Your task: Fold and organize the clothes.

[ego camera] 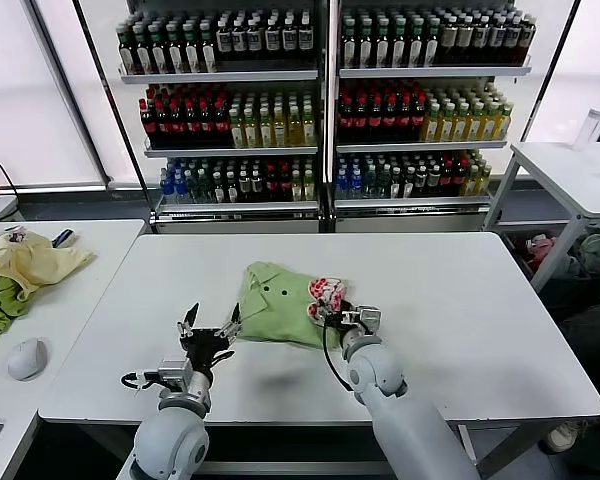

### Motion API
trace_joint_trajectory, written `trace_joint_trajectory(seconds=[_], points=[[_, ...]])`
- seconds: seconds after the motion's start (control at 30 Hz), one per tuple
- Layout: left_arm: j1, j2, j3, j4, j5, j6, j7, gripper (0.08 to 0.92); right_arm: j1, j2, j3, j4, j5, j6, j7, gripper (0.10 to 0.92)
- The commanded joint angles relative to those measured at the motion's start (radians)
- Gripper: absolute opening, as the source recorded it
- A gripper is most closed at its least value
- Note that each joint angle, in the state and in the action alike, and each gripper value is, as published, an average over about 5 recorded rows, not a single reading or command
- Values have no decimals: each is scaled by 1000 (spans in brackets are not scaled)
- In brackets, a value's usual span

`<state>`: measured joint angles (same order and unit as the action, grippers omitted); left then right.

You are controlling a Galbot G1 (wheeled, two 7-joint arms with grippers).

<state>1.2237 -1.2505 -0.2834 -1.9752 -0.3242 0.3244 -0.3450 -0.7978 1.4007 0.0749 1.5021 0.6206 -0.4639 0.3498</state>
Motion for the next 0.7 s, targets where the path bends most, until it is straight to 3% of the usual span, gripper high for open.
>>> trace_joint_trajectory(seconds=[0.03, 0.47, 0.7], points=[[31, 11, -17, -7, 8, -7, 0, 823, 53, 4, -14, -97, -2, -1, -7, 537], [21, 20, -5, 1, 8, -3, 9, 823, 240, -119, 22, -252, -174, -46, -232, 180], [24, 21, 3, 1, 14, -1, 18, 823, 231, -193, 49, -228, -319, -58, -355, 137]])
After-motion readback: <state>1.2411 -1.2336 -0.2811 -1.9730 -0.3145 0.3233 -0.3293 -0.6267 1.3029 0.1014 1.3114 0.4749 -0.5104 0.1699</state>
